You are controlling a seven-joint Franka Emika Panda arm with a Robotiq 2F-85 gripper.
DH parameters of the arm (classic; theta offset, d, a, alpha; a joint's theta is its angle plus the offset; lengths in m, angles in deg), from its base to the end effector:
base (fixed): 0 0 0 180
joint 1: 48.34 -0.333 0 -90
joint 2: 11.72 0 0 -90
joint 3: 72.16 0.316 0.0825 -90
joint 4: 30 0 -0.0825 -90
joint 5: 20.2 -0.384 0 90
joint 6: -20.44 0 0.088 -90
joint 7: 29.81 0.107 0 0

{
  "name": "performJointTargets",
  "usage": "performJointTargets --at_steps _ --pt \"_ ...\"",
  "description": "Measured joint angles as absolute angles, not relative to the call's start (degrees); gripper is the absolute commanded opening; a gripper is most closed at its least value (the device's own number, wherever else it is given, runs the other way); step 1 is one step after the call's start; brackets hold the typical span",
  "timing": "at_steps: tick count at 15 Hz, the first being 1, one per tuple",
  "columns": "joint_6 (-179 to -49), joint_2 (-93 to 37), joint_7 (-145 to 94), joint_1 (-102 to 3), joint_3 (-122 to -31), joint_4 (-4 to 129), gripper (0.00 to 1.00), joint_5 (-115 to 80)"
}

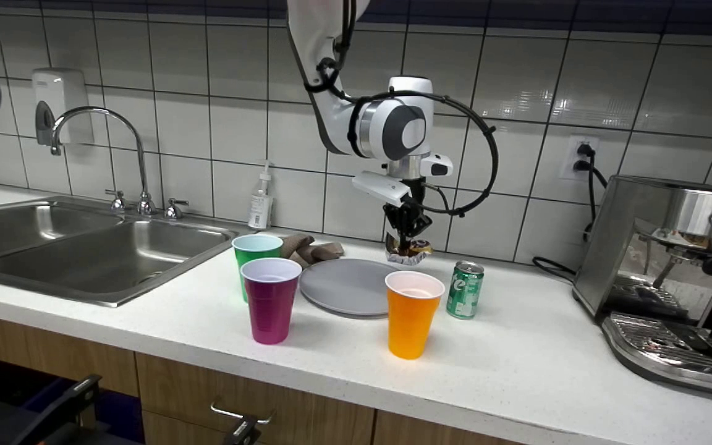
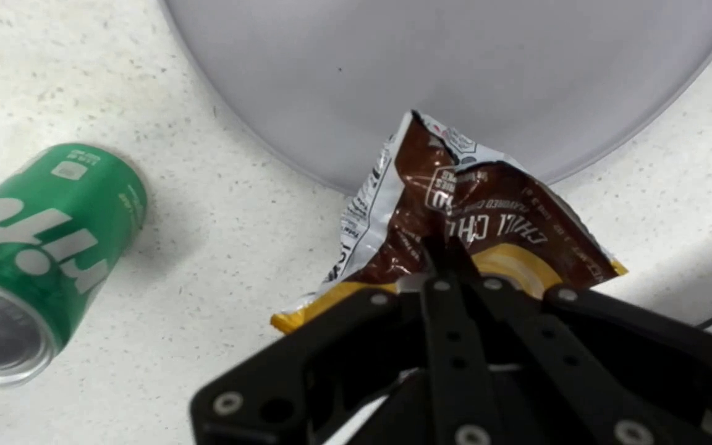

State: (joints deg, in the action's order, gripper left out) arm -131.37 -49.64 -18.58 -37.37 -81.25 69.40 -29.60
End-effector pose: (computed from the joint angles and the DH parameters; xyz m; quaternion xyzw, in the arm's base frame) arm 0.6535 -0.2298 0.2285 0.9418 -0.3093 0.1315 0.0083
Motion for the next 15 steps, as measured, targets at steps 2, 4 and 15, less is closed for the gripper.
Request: performJointTargets --at_steps 2,4,15 --pt "-131.1 -51.4 -17.0 -37.2 -82.1 67.0 0.0 -29.6" --pt "-131.1 -53.1 -15.5 -37.1 -83.1 64.9 0.0 -29.6" --pt "-129.8 -59.7 -10.0 -37.1 -86.2 57.8 0.02 -29.6"
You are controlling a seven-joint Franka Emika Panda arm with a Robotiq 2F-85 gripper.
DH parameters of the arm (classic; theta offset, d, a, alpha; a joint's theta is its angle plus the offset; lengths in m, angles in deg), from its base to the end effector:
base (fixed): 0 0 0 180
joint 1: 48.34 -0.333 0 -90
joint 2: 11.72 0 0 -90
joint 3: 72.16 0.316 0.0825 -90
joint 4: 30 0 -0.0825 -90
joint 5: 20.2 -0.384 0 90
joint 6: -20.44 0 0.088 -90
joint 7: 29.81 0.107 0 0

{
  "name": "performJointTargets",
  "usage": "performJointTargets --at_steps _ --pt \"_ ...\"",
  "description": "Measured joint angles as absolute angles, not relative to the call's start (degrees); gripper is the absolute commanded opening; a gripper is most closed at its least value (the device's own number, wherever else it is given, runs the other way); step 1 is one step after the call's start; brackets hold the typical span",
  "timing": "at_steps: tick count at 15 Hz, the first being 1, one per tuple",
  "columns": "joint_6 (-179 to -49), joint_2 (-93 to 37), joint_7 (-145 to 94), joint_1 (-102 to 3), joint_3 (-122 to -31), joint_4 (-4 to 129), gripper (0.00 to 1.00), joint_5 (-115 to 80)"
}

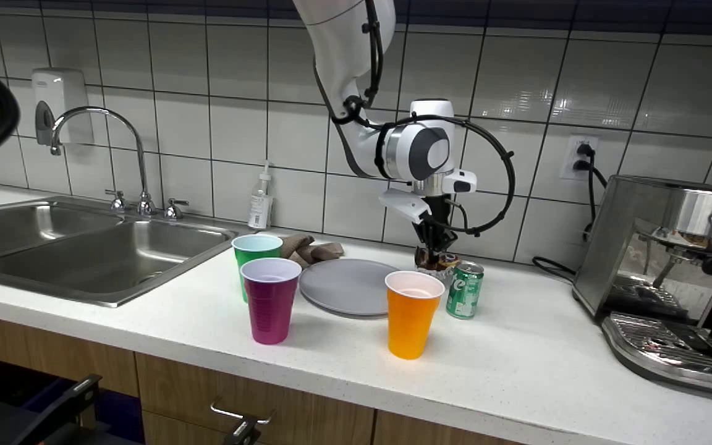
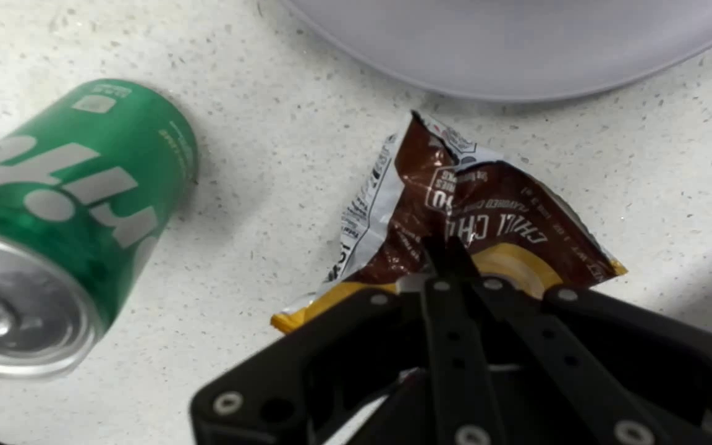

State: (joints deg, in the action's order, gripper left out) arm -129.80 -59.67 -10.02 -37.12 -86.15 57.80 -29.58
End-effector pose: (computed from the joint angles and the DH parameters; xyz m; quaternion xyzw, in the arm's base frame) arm 0.6736 -0.2849 0.1980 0.9089 -0.3913 0.1381 0.0406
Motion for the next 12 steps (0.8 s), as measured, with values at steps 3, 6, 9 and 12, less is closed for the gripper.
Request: performJointTargets --at_steps 3,6,9,12 --pt "-129.3 -60.2 -9.4 -37.1 -86.3 56.9 0.31 -29.6" --pt "-128.8 -60.3 -9.3 -37.1 -86.3 56.3 0.53 -29.6" --pt "-128.5 -60.3 -9.3 -37.1 -86.3 56.2 0.74 -29.6" --pt "-128.3 -59.9 -9.7 -37.1 -85.9 56.6 0.98 -29.6"
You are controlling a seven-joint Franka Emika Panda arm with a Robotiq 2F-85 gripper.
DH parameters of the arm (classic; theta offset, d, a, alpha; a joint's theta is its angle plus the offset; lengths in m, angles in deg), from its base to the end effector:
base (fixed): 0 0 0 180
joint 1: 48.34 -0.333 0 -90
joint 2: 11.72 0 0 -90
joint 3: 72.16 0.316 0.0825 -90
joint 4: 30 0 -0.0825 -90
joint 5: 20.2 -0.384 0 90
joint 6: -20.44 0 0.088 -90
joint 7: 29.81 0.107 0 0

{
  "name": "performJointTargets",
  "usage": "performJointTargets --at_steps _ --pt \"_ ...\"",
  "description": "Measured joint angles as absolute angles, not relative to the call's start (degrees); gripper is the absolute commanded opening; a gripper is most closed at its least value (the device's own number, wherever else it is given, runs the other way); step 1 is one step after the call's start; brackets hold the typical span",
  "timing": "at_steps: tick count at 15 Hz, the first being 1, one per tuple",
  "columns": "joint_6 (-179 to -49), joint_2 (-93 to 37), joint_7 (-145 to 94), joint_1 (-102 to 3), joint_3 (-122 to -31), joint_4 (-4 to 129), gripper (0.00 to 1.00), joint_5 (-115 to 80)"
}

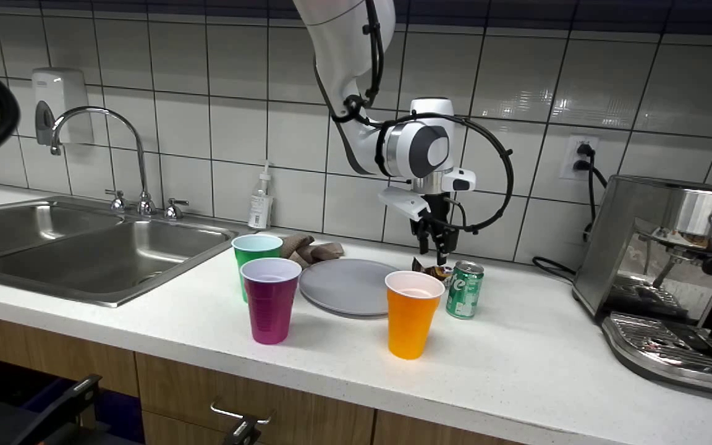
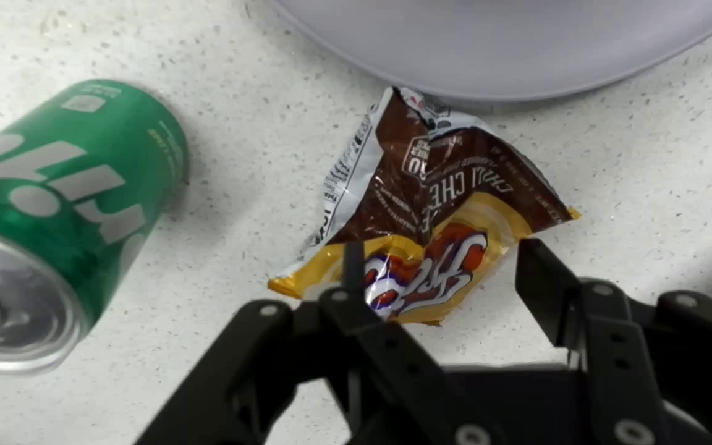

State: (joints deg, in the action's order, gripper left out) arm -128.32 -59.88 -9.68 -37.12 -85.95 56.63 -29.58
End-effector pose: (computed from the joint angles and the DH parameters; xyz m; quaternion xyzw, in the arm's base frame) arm 0.6781 -0.2827 0.2010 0.9093 -0.3924 0.1335 0.0377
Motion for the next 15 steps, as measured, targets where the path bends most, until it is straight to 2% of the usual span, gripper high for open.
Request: performJointTargets --at_steps 15 --pt "-128.9 -45.6 -21.2 -37.2 -81.6 74.5 1.0 -29.6"
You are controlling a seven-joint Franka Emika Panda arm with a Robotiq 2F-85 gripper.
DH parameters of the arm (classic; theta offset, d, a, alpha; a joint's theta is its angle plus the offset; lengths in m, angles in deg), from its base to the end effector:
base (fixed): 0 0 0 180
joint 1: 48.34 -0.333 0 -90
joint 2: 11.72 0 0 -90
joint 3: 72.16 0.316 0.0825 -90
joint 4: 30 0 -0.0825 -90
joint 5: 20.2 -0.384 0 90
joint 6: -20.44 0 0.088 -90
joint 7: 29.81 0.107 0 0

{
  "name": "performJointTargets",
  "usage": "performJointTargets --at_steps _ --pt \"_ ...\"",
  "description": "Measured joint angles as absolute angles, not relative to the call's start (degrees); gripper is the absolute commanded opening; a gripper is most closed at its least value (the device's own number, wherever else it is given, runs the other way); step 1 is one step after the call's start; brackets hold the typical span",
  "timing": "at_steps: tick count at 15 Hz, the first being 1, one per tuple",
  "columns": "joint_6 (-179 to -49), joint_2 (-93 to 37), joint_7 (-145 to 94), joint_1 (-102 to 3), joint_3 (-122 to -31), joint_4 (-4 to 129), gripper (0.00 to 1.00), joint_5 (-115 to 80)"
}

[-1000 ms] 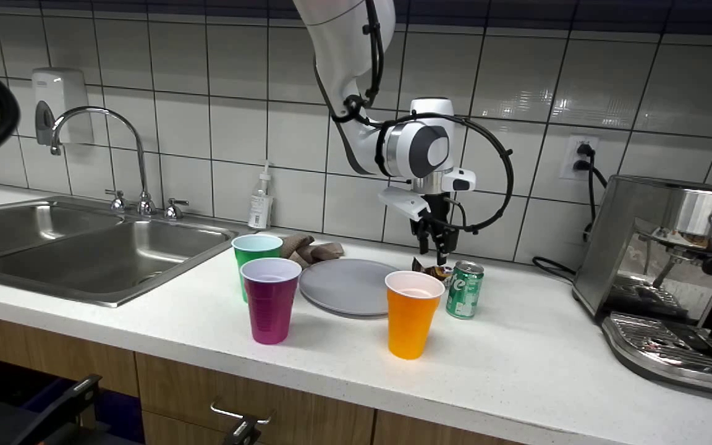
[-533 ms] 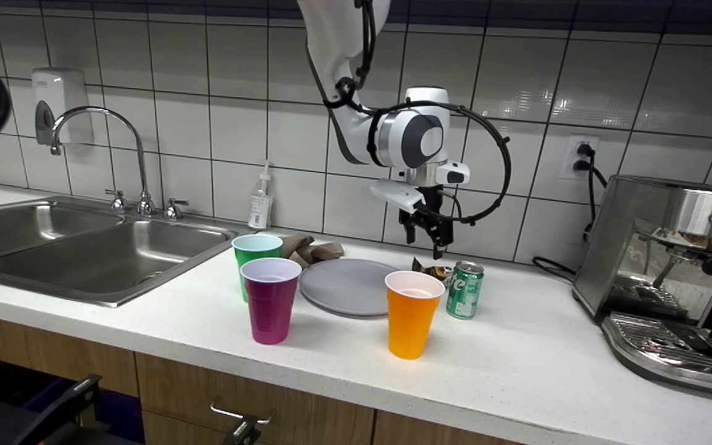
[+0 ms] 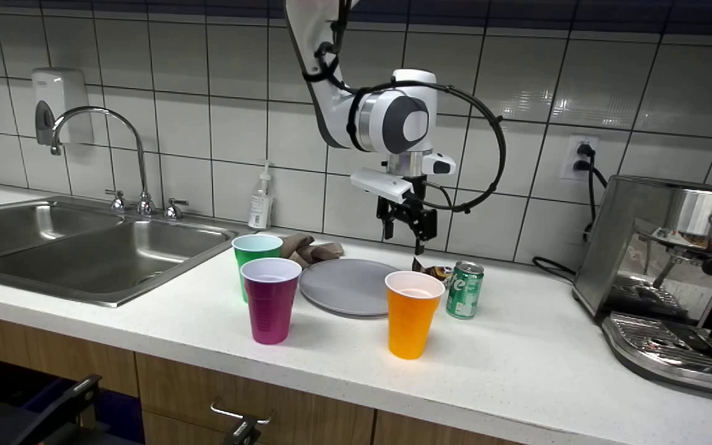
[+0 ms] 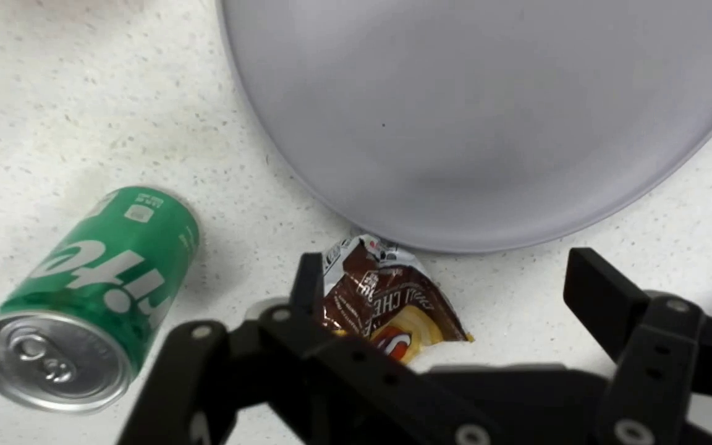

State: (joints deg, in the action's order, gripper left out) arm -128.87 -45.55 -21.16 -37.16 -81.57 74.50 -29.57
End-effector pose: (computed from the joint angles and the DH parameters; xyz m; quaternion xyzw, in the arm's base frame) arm 0.6280 -0.2297 0.2340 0.9495 -0.2969 0.1012 0.0060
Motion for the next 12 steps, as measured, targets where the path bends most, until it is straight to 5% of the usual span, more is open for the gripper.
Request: performJointTargets --at_steps 12 --pt "-128.8 -29.1 -39.8 -36.9 -76.3 93.3 1.0 -32.2"
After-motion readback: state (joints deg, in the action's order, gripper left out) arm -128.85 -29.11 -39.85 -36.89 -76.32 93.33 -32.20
